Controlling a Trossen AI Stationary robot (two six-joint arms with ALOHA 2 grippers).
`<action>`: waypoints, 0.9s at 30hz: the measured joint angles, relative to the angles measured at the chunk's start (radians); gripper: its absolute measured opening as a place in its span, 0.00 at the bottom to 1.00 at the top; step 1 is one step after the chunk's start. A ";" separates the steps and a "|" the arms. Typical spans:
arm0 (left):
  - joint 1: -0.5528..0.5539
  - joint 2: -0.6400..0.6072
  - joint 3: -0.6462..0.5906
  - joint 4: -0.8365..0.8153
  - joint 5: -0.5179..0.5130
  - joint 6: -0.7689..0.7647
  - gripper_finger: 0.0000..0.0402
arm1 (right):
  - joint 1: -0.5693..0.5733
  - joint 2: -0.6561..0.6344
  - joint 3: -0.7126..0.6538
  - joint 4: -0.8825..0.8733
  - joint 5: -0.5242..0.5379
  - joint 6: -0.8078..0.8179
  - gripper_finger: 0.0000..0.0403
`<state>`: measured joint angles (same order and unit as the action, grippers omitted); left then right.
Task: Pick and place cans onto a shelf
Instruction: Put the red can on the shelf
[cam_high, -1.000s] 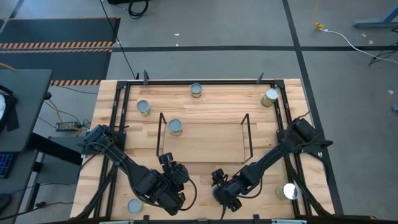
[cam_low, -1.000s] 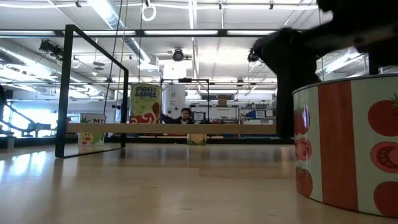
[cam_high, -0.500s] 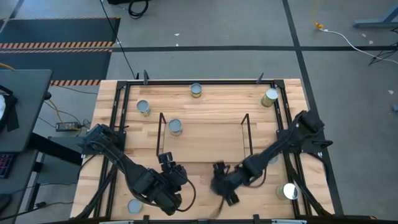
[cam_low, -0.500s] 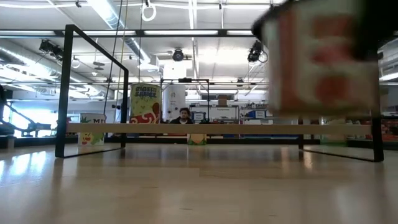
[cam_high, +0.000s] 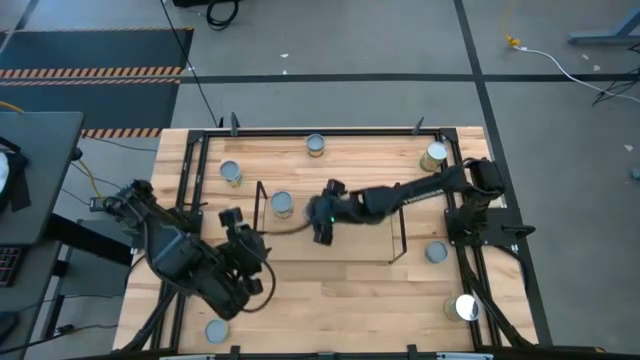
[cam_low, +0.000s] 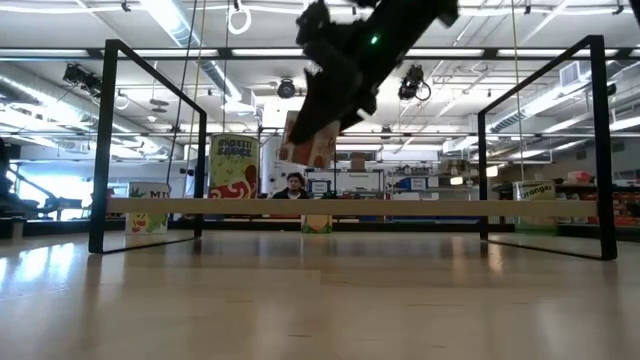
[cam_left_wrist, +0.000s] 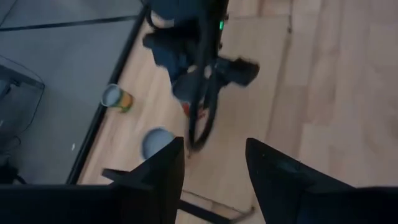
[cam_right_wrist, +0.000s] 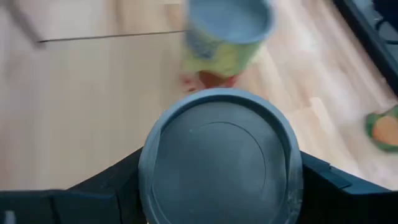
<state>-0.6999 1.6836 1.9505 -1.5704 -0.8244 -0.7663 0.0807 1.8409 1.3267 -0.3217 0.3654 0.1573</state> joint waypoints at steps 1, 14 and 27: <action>0.005 -0.011 0.000 -0.001 -0.005 0.014 0.44 | -0.021 0.007 0.004 0.004 -0.013 -0.006 0.70; 0.081 -0.050 -0.001 -0.001 0.015 0.120 0.44 | -0.091 0.058 0.000 0.014 -0.180 -0.021 0.71; 0.097 -0.050 -0.001 -0.001 0.025 0.124 0.44 | -0.090 0.053 0.000 -0.024 -0.181 -0.019 0.89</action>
<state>-0.6033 1.6341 1.9495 -1.5711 -0.7998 -0.6422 -0.0093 1.8942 1.3266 -0.3458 0.1847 0.1378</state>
